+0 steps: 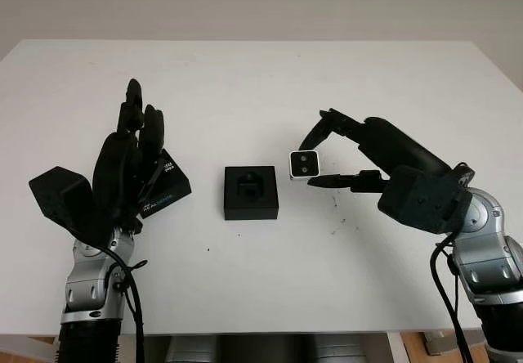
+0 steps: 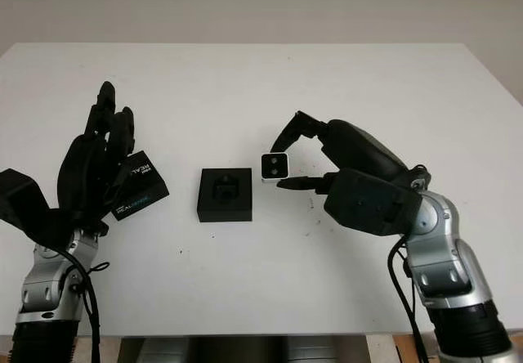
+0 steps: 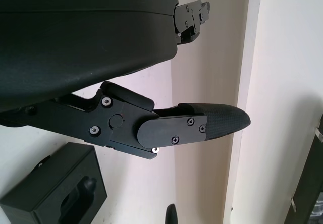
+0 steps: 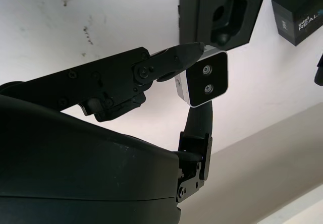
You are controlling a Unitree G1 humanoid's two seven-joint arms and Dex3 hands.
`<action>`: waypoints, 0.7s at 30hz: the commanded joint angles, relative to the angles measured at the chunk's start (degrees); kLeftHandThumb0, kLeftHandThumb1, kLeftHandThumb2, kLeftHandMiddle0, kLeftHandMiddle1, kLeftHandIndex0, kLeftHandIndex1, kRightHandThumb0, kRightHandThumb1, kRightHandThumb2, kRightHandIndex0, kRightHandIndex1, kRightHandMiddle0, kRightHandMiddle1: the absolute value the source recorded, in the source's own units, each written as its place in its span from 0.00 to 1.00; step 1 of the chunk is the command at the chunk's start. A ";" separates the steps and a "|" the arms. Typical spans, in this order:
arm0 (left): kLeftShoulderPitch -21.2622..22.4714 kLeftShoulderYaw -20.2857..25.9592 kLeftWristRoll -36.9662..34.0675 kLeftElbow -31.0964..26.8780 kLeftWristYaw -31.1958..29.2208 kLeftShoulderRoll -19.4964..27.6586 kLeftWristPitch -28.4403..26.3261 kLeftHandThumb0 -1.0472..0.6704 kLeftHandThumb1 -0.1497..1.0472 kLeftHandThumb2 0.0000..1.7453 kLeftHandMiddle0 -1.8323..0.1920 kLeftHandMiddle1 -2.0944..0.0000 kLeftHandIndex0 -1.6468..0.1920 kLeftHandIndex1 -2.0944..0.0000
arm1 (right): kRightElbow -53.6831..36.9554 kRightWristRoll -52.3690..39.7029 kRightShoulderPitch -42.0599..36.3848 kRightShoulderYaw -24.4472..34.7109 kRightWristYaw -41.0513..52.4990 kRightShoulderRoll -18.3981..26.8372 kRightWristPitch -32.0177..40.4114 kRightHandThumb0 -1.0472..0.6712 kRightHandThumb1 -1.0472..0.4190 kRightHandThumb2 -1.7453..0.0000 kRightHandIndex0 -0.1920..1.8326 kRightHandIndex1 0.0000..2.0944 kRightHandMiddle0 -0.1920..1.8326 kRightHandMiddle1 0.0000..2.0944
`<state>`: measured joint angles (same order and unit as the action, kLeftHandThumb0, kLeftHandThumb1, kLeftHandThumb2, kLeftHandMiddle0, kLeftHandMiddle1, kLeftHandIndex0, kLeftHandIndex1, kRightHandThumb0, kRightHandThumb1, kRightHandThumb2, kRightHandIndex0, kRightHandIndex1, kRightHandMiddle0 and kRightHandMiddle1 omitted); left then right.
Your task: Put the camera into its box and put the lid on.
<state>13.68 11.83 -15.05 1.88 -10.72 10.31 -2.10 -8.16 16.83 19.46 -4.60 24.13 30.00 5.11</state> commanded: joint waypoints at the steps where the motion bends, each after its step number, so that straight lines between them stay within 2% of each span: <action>1: -0.38 -0.19 0.50 -0.70 0.17 -0.07 0.41 0.18 1.00 0.28 1.00 1.00 1.00 1.00 | 0.64 0.11 1.91 -0.83 -0.27 -0.81 0.18 0.36 0.00 0.89 0.15 0.02 0.21 0.87; 9: -0.05 0.01 0.33 -0.75 0.19 -0.01 0.62 0.19 1.00 0.28 1.00 1.00 1.00 1.00 | 4.07 0.70 4.62 -3.08 -0.86 -3.51 0.90 0.37 0.00 0.90 0.14 0.02 0.19 0.88; 21: 0.04 -0.09 0.33 -0.88 0.59 -0.62 0.67 0.19 1.00 0.28 1.00 1.00 1.00 1.00 | 8.91 0.50 6.54 -5.51 -2.52 -7.28 -1.18 0.37 0.00 0.91 0.15 0.03 0.22 0.85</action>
<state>13.64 11.71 -14.68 1.88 -10.32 10.02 -1.90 0.61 17.44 24.86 -10.07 22.08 23.27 4.67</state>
